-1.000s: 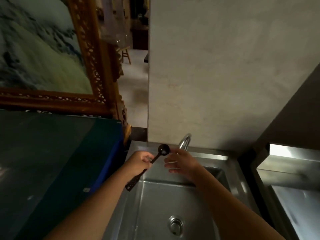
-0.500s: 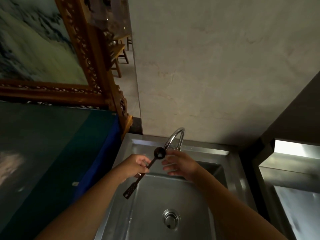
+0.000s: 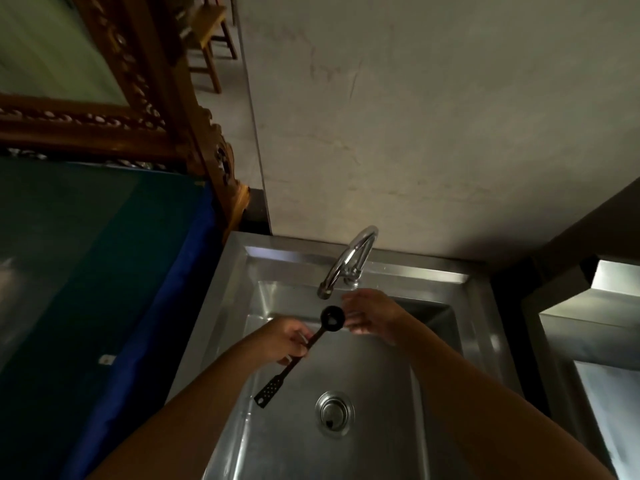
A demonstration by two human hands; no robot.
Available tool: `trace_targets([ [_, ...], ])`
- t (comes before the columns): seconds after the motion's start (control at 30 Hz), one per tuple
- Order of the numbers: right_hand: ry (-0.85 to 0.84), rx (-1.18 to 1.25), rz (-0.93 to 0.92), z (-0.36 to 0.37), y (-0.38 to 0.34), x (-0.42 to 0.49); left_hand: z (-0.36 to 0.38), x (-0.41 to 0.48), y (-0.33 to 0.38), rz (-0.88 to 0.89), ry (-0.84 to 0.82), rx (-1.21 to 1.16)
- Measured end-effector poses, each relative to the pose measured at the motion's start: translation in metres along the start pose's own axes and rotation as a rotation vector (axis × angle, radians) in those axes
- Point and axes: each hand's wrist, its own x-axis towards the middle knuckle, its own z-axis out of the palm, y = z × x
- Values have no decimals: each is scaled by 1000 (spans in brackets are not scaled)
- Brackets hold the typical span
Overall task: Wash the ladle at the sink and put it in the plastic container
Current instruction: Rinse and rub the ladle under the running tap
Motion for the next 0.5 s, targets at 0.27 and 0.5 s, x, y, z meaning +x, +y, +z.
trace_targets([
  [0.27,98,158,-35,13,-41,54,-9,25,-14,-2,11,-52],
  [0.5,192,253,-77,25,-52,77,-18,34,-11,-6,22,-69],
])
